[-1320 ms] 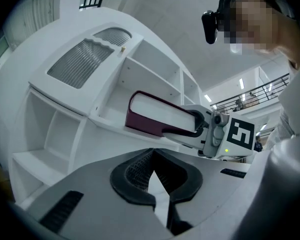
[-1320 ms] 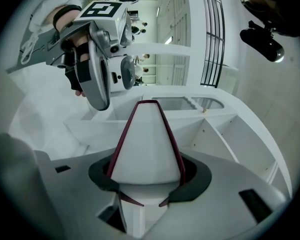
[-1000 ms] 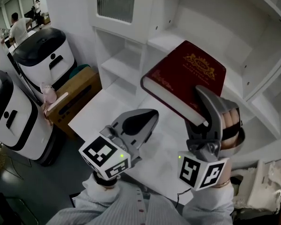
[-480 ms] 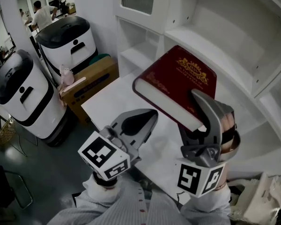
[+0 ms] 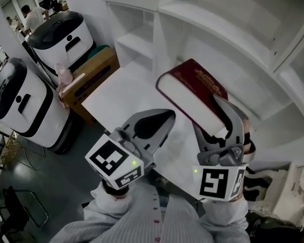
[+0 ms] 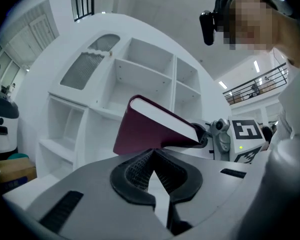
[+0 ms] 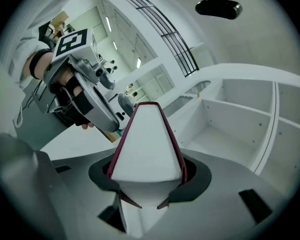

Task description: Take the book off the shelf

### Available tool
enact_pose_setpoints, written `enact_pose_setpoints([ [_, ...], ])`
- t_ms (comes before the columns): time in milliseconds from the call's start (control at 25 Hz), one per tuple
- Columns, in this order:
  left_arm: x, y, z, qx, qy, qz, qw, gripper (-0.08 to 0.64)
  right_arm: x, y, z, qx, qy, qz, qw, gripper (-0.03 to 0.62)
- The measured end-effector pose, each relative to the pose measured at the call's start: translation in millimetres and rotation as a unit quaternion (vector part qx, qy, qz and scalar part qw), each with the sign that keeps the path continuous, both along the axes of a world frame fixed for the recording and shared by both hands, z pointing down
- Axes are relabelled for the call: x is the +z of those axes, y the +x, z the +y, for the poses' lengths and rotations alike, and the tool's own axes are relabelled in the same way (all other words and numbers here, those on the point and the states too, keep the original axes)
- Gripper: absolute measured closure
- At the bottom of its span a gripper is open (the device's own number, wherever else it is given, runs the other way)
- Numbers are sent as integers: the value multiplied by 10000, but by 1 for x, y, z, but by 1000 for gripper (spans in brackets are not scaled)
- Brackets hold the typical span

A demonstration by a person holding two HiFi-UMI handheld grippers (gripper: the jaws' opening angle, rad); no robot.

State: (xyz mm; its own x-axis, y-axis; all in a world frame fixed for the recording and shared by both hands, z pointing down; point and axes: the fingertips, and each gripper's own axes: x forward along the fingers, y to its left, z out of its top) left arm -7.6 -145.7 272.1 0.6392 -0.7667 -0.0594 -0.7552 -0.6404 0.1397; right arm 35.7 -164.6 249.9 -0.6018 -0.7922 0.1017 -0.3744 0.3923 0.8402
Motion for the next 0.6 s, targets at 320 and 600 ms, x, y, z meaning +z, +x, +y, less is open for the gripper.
enact_pose_setpoints([
  [320,19,53,-9,786,-226,-69,9966,549,41,62,-5,753,-1111,-734,9882,376],
  [600,34,102,-9,1435,-390,-106,9888,549,67,106,1,1169,-1590,-1693,9656,376],
])
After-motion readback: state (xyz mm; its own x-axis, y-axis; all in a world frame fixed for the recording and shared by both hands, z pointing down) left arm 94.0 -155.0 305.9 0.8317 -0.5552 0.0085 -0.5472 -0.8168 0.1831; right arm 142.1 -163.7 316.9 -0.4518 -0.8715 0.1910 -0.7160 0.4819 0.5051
